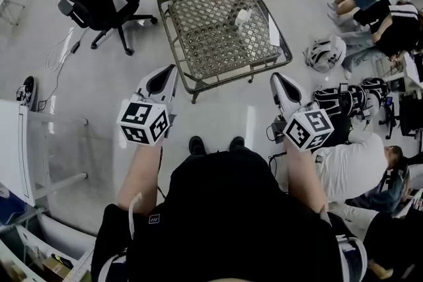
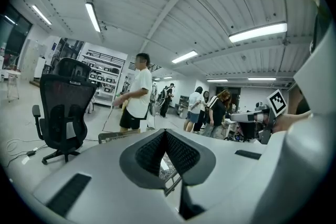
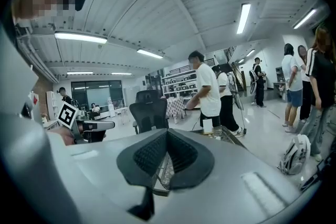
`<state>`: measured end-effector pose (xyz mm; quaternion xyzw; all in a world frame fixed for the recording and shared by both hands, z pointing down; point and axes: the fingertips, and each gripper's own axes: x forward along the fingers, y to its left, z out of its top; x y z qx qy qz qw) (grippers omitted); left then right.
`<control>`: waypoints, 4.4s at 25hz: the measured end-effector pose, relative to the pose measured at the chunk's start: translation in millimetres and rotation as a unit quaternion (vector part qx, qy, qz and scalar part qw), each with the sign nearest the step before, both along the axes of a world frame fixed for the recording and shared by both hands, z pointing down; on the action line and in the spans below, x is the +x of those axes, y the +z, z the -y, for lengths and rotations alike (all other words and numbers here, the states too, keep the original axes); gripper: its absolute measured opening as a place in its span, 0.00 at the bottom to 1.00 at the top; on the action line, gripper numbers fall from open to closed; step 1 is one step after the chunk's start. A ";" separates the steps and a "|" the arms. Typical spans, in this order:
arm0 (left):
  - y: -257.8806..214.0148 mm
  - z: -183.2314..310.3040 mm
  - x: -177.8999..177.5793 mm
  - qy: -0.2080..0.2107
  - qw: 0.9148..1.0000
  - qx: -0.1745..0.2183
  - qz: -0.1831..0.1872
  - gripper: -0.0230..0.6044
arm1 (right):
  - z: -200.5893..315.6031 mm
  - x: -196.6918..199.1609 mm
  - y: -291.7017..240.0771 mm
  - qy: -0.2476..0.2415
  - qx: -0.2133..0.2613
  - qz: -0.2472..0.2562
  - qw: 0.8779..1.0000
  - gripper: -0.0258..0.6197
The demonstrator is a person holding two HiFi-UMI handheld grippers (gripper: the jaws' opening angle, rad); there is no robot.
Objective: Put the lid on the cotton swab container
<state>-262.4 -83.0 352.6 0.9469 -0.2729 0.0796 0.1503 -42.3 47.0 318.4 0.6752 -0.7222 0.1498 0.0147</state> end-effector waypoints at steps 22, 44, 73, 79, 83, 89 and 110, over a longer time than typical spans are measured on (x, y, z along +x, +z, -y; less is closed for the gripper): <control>20.0 63.9 214.6 -0.030 0.998 -0.005 0.053 0.04 | 93.9 215.1 43.5 -0.040 0.001 0.055 0.998 0.05; 35.0 107.1 269.4 -0.132 0.989 -0.020 0.070 0.04 | 200.9 264.2 42.4 -0.179 -0.025 0.062 0.982 0.05; 185.9 143.0 347.4 -0.146 0.972 -0.112 0.145 0.25 | 293.5 275.8 177.9 -0.300 -0.166 0.065 0.937 0.13; 241.8 163.5 346.9 -0.128 0.969 -0.153 0.146 0.26 | 297.4 267.2 233.1 -0.297 -0.219 0.067 0.927 0.15; 272.5 177.6 347.9 -0.108 0.967 -0.154 0.170 0.26 | 294.1 259.8 260.5 -0.294 -0.247 0.067 0.921 0.15; 328.0 181.7 366.8 -0.023 0.963 -0.157 0.219 0.31 | 297.0 247.4 295.4 -0.297 -0.279 0.060 0.911 0.16; 338.9 178.9 421.7 0.074 0.971 -0.109 0.199 0.28 | 338.1 233.8 310.8 -0.306 -0.282 0.037 0.909 0.16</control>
